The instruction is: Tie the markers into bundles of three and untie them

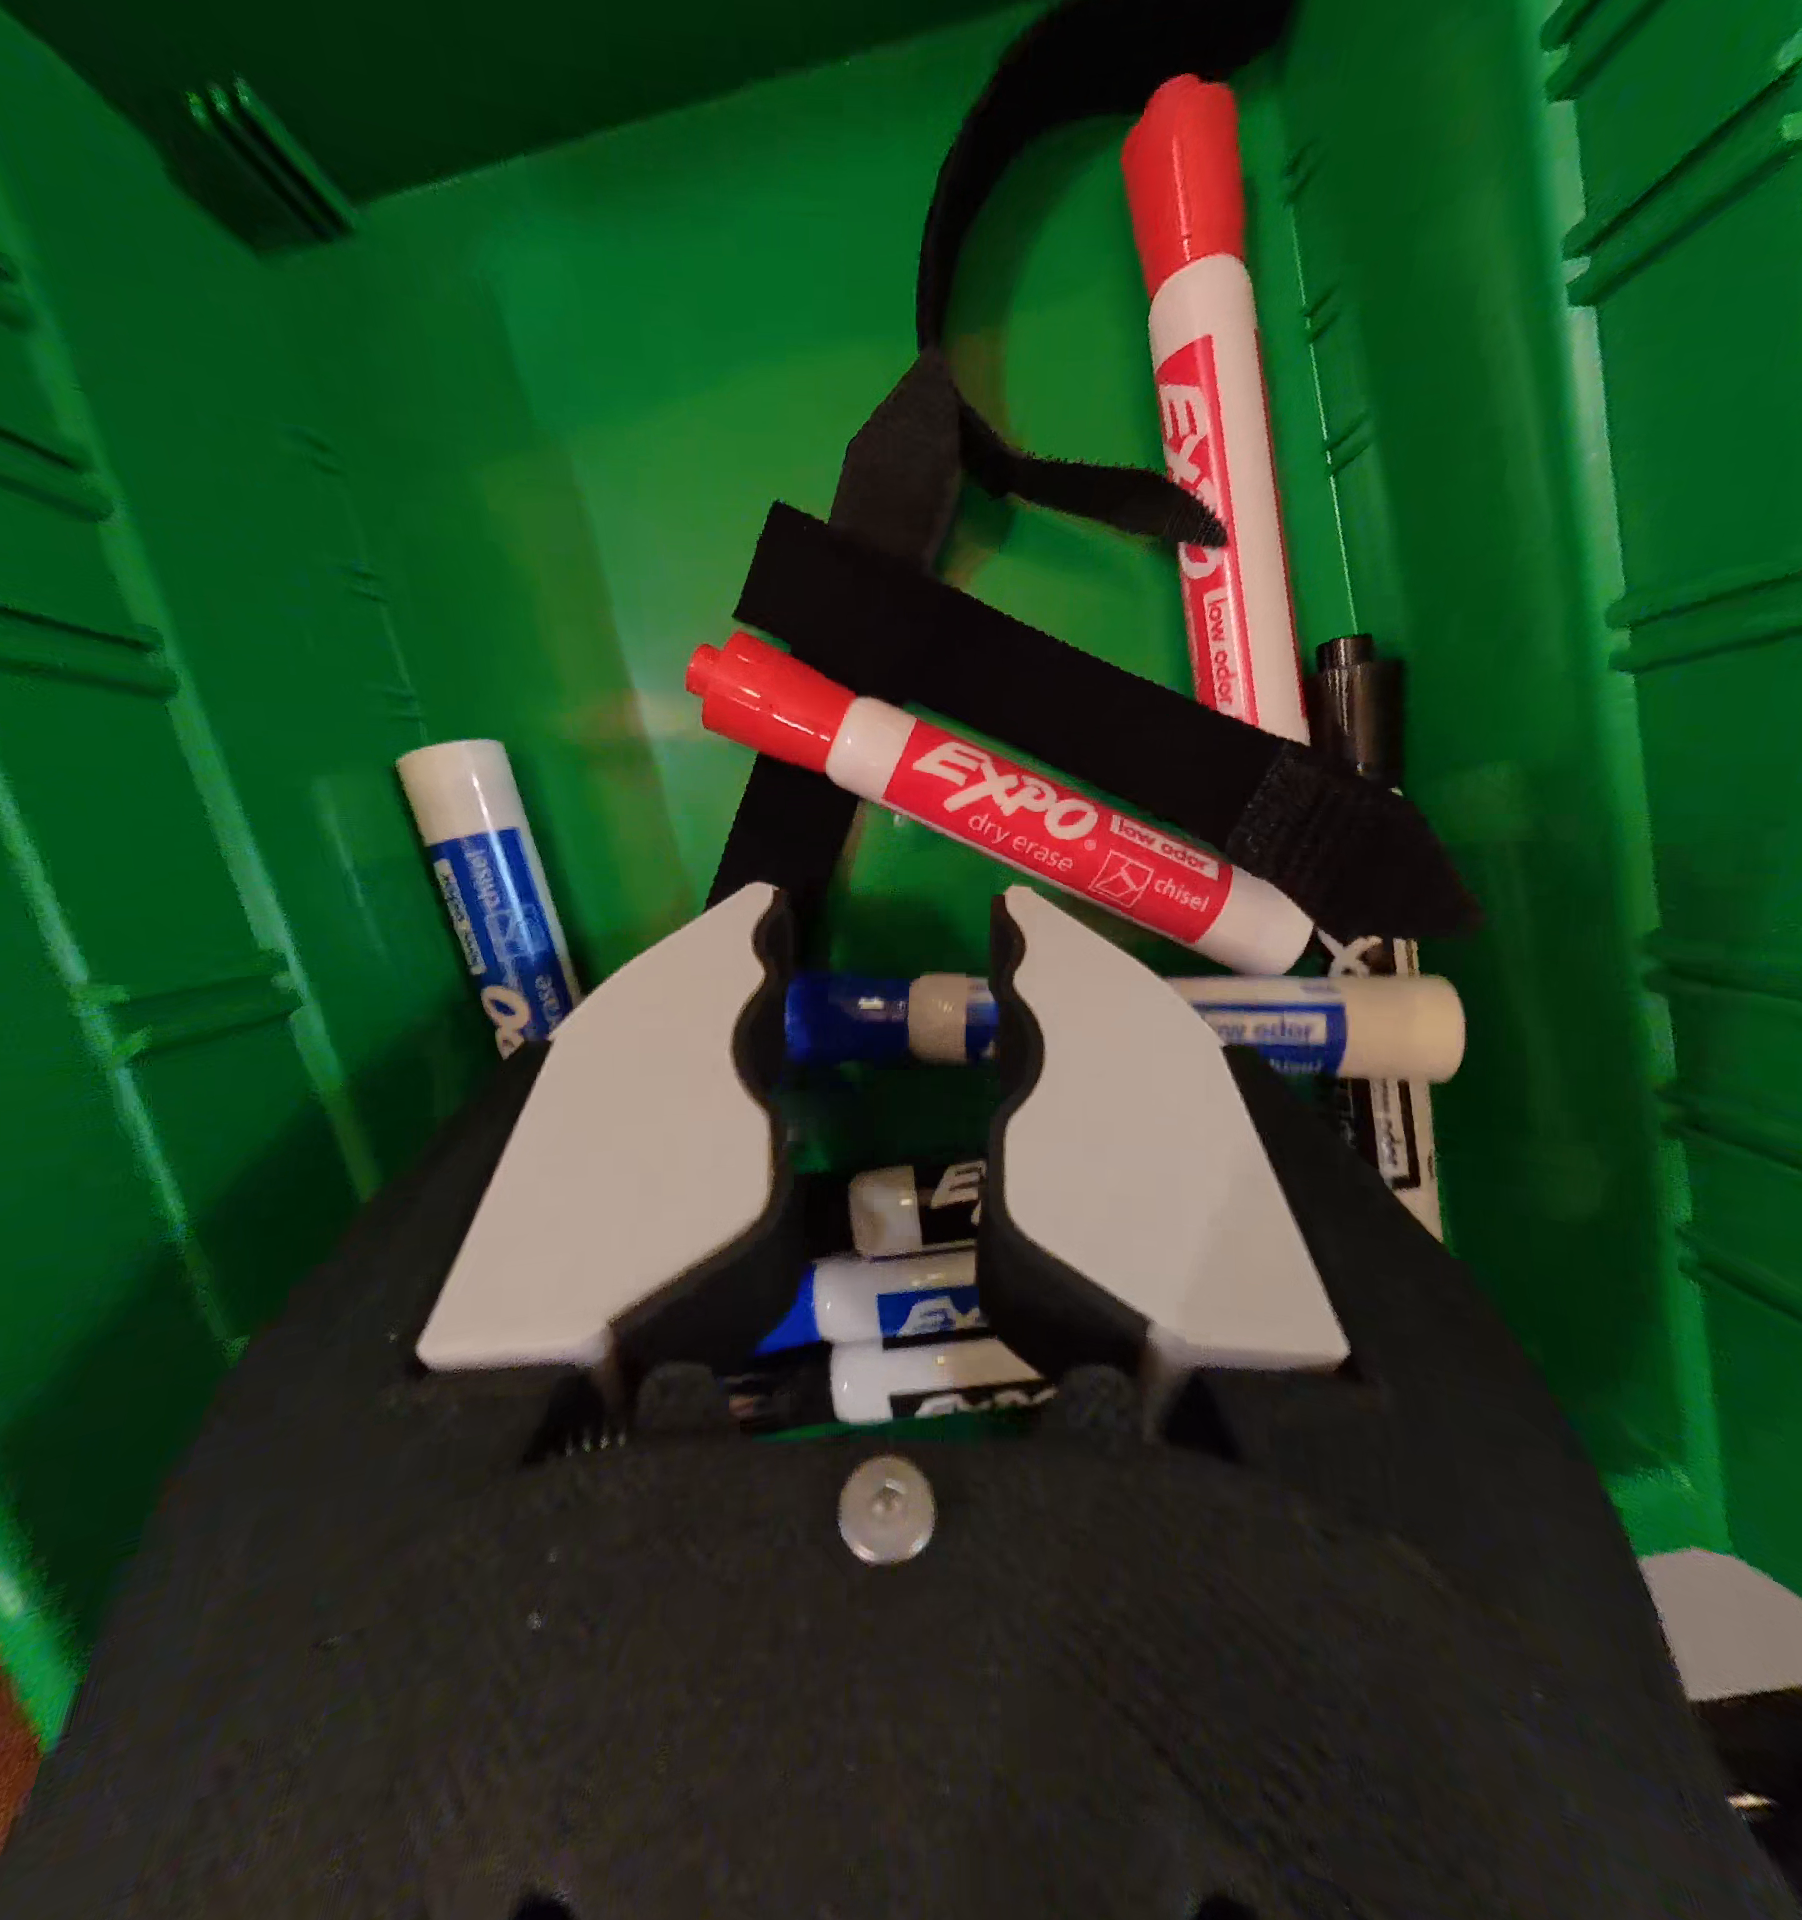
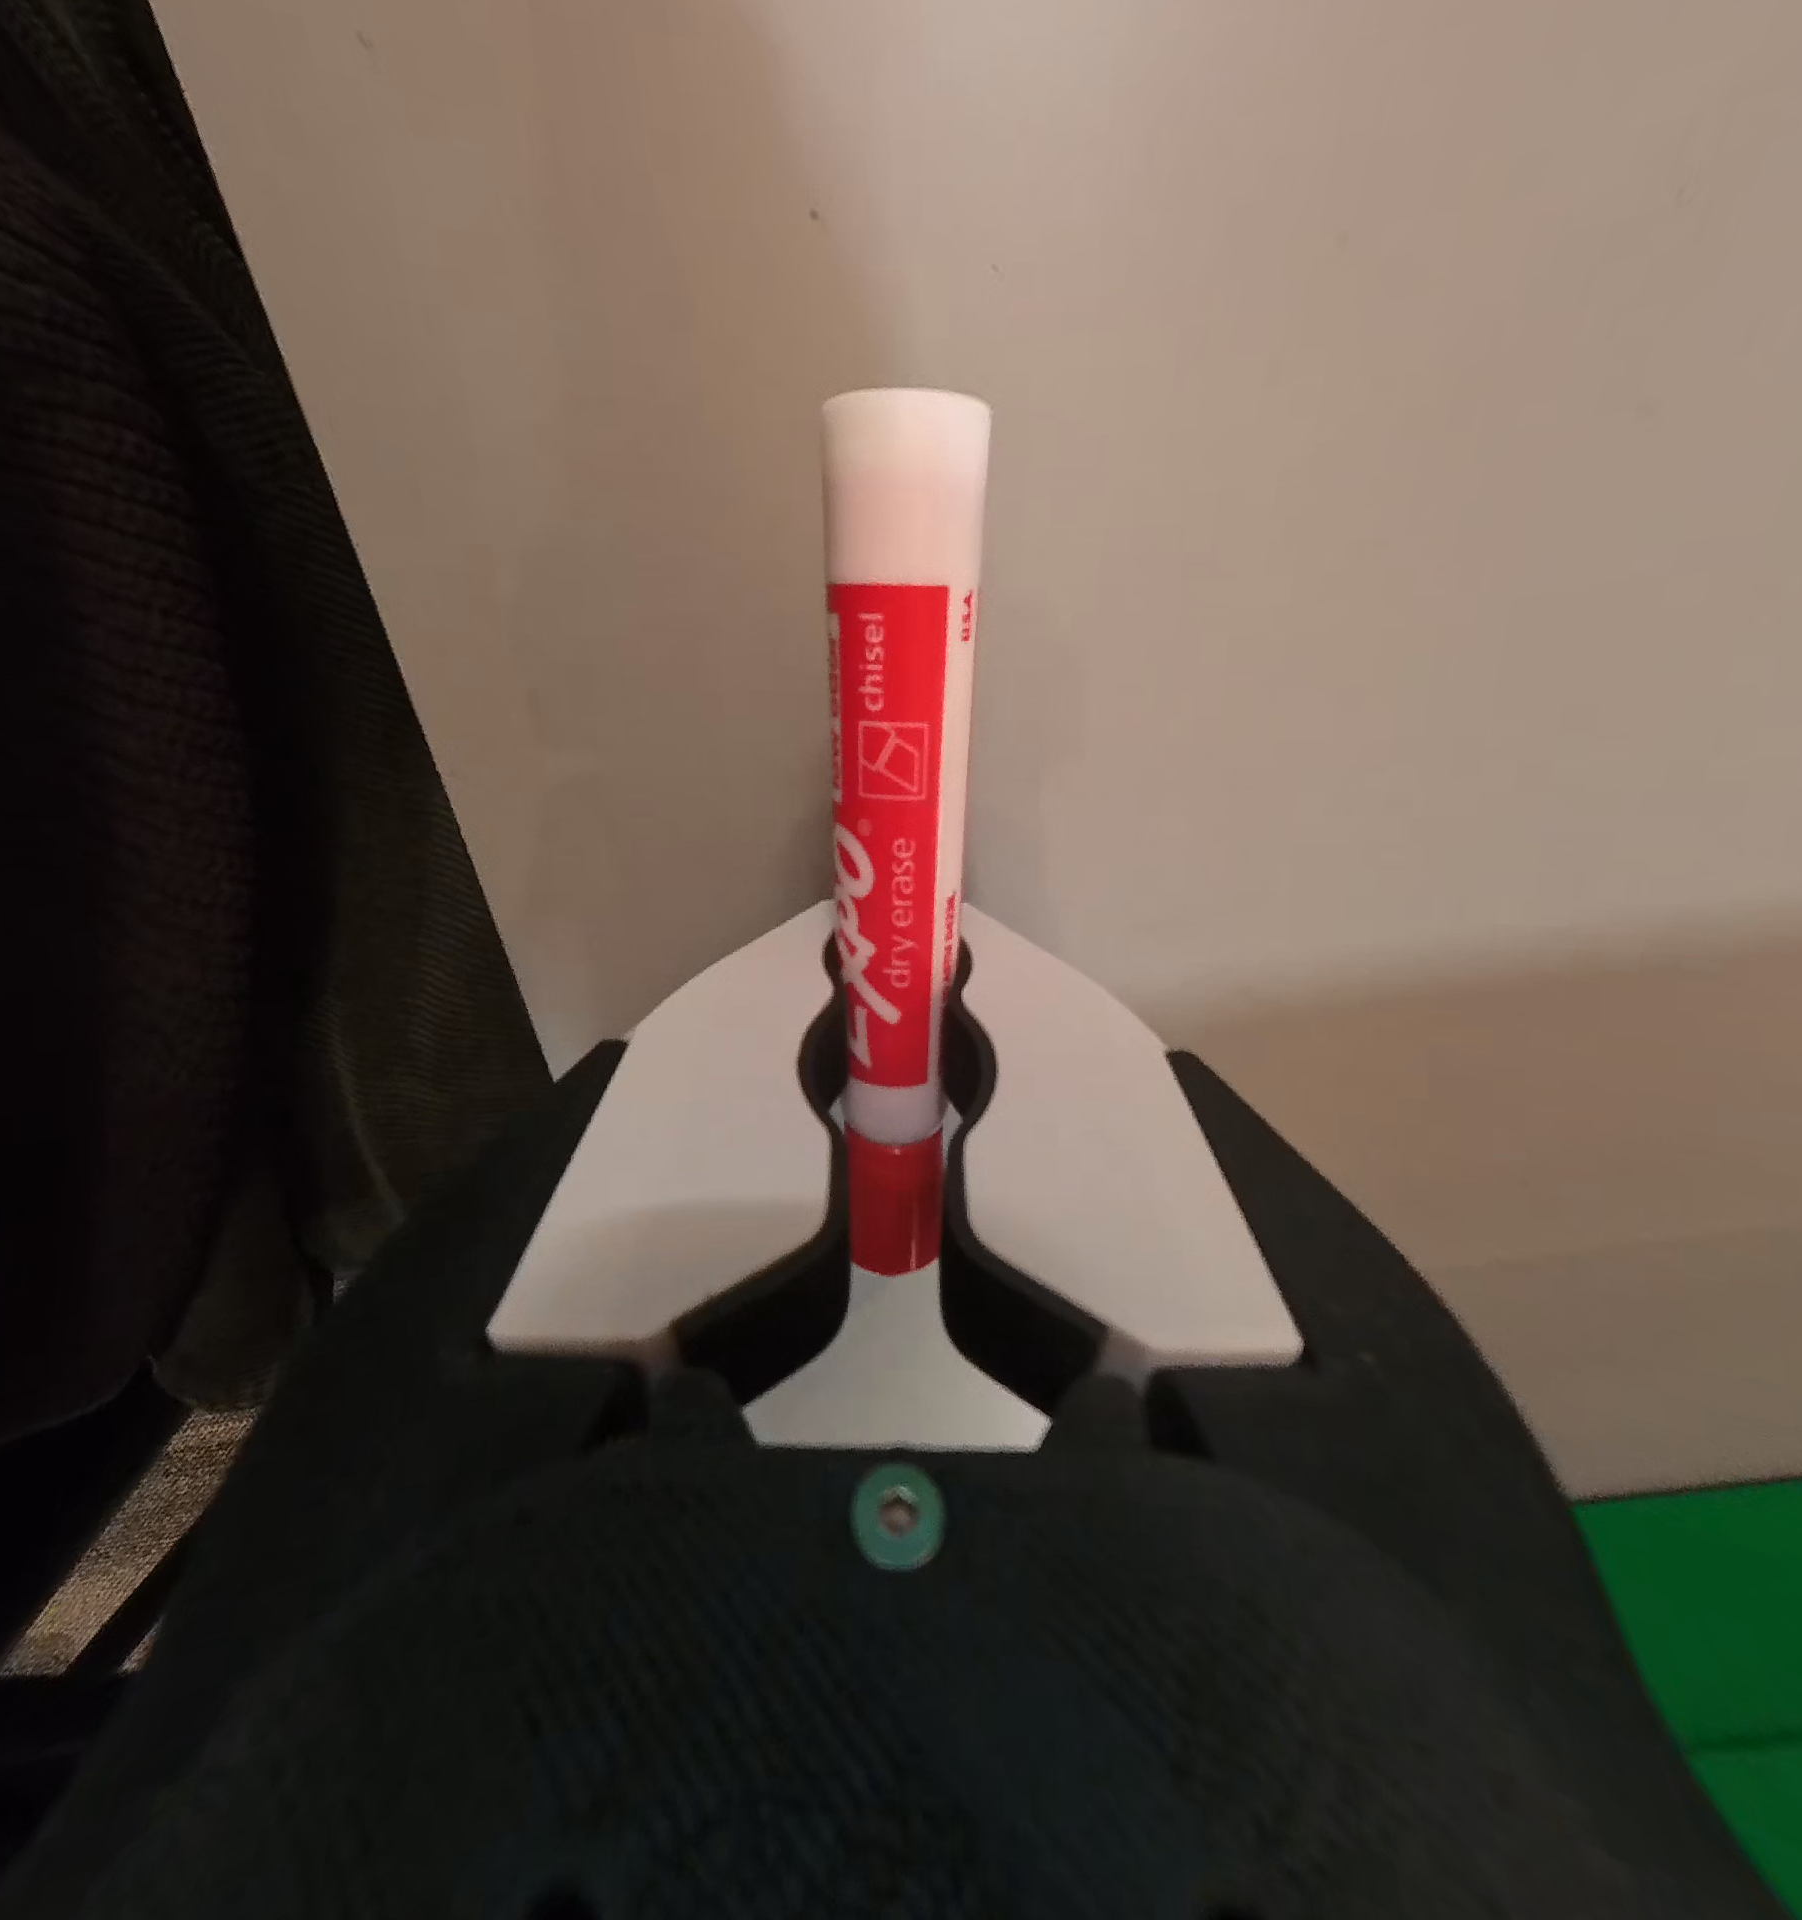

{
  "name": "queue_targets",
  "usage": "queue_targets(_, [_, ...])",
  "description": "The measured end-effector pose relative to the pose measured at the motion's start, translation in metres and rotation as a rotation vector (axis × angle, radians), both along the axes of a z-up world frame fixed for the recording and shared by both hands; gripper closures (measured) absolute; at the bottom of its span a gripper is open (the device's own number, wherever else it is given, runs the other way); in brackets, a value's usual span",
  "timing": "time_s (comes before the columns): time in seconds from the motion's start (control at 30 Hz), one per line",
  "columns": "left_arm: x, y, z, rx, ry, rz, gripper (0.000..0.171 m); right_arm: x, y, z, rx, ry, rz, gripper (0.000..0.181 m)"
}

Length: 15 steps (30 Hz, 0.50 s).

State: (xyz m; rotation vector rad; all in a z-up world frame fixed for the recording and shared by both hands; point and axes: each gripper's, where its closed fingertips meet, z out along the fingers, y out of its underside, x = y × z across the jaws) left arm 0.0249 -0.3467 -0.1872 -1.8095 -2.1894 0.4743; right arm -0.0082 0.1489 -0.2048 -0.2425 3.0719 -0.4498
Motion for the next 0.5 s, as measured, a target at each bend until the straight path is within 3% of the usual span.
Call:
queue_targets(0.17, [0.009, 0.014, 0.018, 0.041, -0.011, -0.078, 0.134, 0.000, 0.000, -0.002, 0.007, -0.002, 0.002, 0.167])
queue_targets(0.23, [0.013, 0.021, 0.019, 0.000, -0.032, -0.210, 0.135, 0.001, 0.000, -0.003, 0.009, -0.002, 0.004, 0.167])
queue_targets(0.33, [0.029, 0.024, 0.007, -0.183, -0.117, -0.484, 0.134, 0.001, 0.001, -0.002, 0.009, -0.001, 0.005, 0.167])
queue_targets(0.4, [0.032, 0.021, 0.002, -0.275, -0.132, -0.556, 0.131, 0.000, 0.001, -0.002, 0.008, 0.001, 0.005, 0.167])
queue_targets(0.5, [0.020, 0.039, 0.005, -0.152, -0.041, -0.549, 0.132, 0.001, 0.001, -0.001, 0.010, 0.004, 0.008, 0.167])
